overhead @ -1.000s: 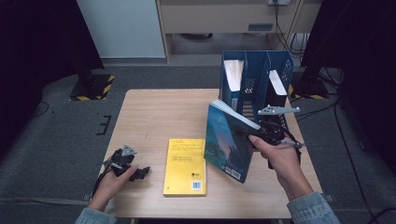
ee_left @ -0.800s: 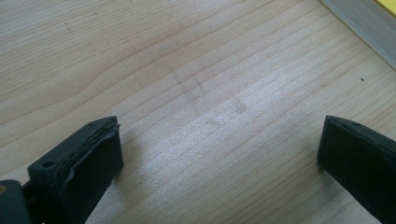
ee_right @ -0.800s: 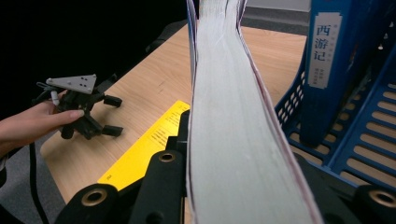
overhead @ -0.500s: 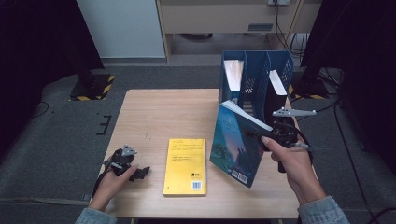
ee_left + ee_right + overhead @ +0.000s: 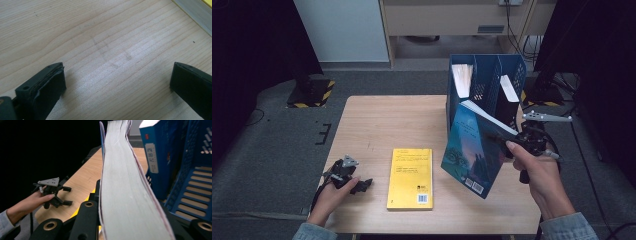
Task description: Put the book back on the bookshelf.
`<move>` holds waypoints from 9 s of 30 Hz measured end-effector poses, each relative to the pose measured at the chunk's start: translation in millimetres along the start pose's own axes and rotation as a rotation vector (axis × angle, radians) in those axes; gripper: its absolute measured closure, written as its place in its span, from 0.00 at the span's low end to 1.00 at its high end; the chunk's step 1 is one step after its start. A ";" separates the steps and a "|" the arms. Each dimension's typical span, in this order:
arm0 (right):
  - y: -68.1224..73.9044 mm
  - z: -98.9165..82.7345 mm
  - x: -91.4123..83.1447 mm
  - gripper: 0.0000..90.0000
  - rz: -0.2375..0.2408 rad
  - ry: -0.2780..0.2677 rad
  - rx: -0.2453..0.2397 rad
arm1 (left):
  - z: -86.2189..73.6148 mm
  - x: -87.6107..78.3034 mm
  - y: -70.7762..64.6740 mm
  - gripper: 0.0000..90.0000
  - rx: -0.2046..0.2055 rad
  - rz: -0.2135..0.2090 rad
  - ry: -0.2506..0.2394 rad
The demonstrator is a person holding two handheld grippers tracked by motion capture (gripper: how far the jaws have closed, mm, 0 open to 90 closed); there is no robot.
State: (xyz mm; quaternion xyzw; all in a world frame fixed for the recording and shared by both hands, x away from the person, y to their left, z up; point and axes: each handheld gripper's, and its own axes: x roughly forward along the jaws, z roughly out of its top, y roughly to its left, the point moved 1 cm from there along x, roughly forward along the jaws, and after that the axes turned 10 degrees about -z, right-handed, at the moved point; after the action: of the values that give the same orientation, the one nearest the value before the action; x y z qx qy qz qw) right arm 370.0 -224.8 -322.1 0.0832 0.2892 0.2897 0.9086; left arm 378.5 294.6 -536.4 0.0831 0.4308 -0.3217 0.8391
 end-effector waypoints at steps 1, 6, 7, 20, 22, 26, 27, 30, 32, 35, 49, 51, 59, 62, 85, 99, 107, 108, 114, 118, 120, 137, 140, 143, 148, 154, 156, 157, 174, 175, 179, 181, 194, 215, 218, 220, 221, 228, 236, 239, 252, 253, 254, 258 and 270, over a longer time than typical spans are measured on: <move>0.0 0.8 -1.8 0.82 -0.006 0.001 0.000 | 0.1 0.0 0.0 0.00 0.000 0.000 0.000; -6.0 4.7 -9.0 0.82 -0.028 -0.002 0.018 | 0.0 0.0 -0.1 0.00 0.000 0.000 0.001; -7.4 5.4 -10.2 0.82 -0.031 -0.002 0.025 | 0.0 -0.1 -0.1 0.00 0.000 0.001 0.001; -23.7 28.0 -17.3 0.82 -0.111 -0.027 0.058 | -0.2 0.3 -0.7 0.00 -0.003 0.001 -0.005; -29.3 30.9 -18.6 0.82 -0.120 -0.042 0.077 | -0.2 0.3 -0.7 0.00 -0.002 0.001 -0.006; -38.8 37.2 -21.1 0.82 -0.150 -0.078 0.106 | -0.3 0.3 -0.7 0.00 -0.002 0.001 -0.006; -41.3 38.6 -21.7 0.82 -0.155 -0.084 0.117 | -0.3 0.3 -0.8 0.00 -0.002 0.001 -0.006; -47.1 42.7 -22.5 0.82 -0.167 -0.091 0.146 | -0.3 0.3 -0.8 0.00 -0.003 0.001 -0.006; -49.6 45.5 -22.3 0.81 -0.176 -0.103 0.149 | -0.4 0.4 -1.0 0.00 -0.003 0.002 -0.007; -51.3 49.7 -24.3 0.81 -0.177 -0.110 0.161 | -0.4 0.2 -1.1 0.00 0.001 0.002 -0.003; -54.2 74.8 -17.3 0.81 -0.232 -0.130 0.160 | -0.1 0.5 -1.8 0.00 0.004 -0.002 -0.002; -54.6 80.2 -14.8 0.81 -0.249 -0.137 0.157 | -0.1 0.5 -1.9 0.00 0.004 -0.002 -0.002; -66.6 91.9 3.6 0.81 -0.319 -0.122 0.139 | 1.5 3.0 -3.0 0.00 0.006 -0.003 -0.016; -67.7 93.4 9.4 0.81 -0.343 -0.121 0.133 | 0.8 2.8 -3.3 0.00 0.010 -0.006 -0.020; -74.6 104.9 39.3 0.81 -0.416 -0.117 0.139 | 1.3 3.0 -4.3 0.00 0.016 -0.011 -0.015; -66.2 126.5 69.2 0.82 -0.471 -0.095 0.093 | 1.4 3.0 -4.7 0.00 0.016 -0.012 -0.013; -65.6 133.4 90.6 0.82 -0.513 -0.090 0.086 | 1.9 3.3 -5.0 0.00 0.019 -0.016 -0.011; -66.0 133.1 93.4 0.82 -0.522 -0.094 0.090 | 1.9 3.4 -5.0 0.00 0.019 -0.016 -0.011; -65.3 129.9 104.3 0.82 -0.529 -0.119 0.086 | 2.1 3.7 -5.6 0.00 0.024 -0.018 -0.011; -65.3 126.1 108.2 0.82 -0.536 -0.127 0.082 | 3.2 4.6 -6.2 0.00 0.029 -0.021 -0.010; -66.7 123.6 110.5 0.82 -0.540 -0.130 0.086 | 3.3 4.9 -6.7 0.00 0.030 -0.023 -0.010; -72.9 107.1 118.3 0.81 -0.539 -0.144 0.100 | 3.1 4.9 -7.0 0.00 0.032 -0.024 -0.011; -73.7 103.2 120.0 0.81 -0.540 -0.140 0.102 | 3.2 4.9 -7.0 0.00 0.032 -0.024 -0.010; -73.7 101.0 122.5 0.81 -0.537 -0.133 0.103 | 3.4 5.0 -7.0 0.00 0.032 -0.024 -0.009; -74.7 97.3 127.0 0.81 -0.540 -0.126 0.100 | 3.7 5.4 -7.5 0.00 0.032 -0.025 -0.010; -73.2 91.7 131.0 0.81 -0.540 -0.123 0.088 | 4.0 5.8 -7.4 0.00 0.036 -0.029 -0.011; -73.0 91.1 132.5 0.81 -0.542 -0.119 0.091 | 4.2 5.7 -7.7 0.00 0.035 -0.028 -0.009; -73.1 90.9 133.3 0.81 -0.543 -0.117 0.090 | 4.1 5.9 -7.7 0.00 0.035 -0.028 -0.011; -70.5 88.2 141.7 0.81 -0.540 -0.093 0.081 | 4.3 6.3 -8.4 0.00 0.037 -0.029 -0.012; -70.2 88.3 142.2 0.81 -0.540 -0.094 0.080 | 4.3 6.3 -8.3 0.00 0.038 -0.030 -0.012; -70.9 89.2 143.1 0.81 -0.549 -0.105 0.089 | 4.2 6.3 -8.4 0.00 0.037 -0.029 -0.012; -71.6 88.6 143.5 0.81 -0.555 -0.114 0.087 | 4.3 6.3 -8.4 0.00 0.036 -0.029 -0.012; -71.2 85.8 148.3 0.81 -0.551 -0.091 0.085 | 4.5 6.3 -8.2 0.00 0.039 -0.031 -0.011; -59.9 85.9 131.9 0.80 -0.552 0.048 0.052 | 4.9 6.5 -9.1 0.00 0.040 -0.032 -0.007; -58.5 84.9 129.3 0.79 -0.541 0.067 0.043 | 4.9 6.5 -9.1 0.00 0.041 -0.033 -0.008; -58.5 84.7 128.2 0.79 -0.525 0.077 0.045 | 5.0 6.6 -9.1 0.00 0.040 -0.032 -0.008; -58.6 84.7 127.6 0.78 -0.520 0.083 0.041 | 5.1 6.6 -9.2 0.00 0.039 -0.032 -0.007; -60.0 85.5 123.3 0.78 -0.509 0.124 0.044 | 4.9 6.7 -9.5 0.00 0.039 -0.031 -0.009; -59.6 84.6 122.7 0.79 -0.497 0.119 0.036 | 5.3 6.8 -9.4 0.00 0.040 -0.032 -0.007; -60.8 85.1 122.5 0.80 -0.486 0.111 0.046 | 5.2 6.9 -9.4 0.00 0.040 -0.032 -0.008; -63.6 97.8 128.3 0.81 -0.495 0.060 0.062 | 4.9 6.9 -9.4 0.00 0.041 -0.033 -0.011; -63.8 99.0 128.4 0.81 -0.498 0.053 0.061 | 4.9 6.9 -9.4 0.00 0.041 -0.033 -0.011; -64.2 100.0 128.4 0.81 -0.500 0.049 0.063 | 5.0 6.9 -9.4 0.00 0.041 -0.033 -0.010; -66.6 103.4 131.1 0.81 -0.516 0.033 0.065 | 4.8 6.9 -9.4 0.00 0.041 -0.033 -0.012; -69.0 108.4 147.4 0.81 -0.545 0.002 0.049 | 4.6 7.0 -9.5 0.00 0.042 -0.033 -0.015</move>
State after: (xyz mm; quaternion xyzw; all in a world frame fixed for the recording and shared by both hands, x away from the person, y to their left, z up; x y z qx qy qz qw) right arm 563.2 -194.8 -325.7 0.0238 0.3088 0.0276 0.9504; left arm 378.7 282.0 -537.6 0.0912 0.4190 -0.3453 0.8348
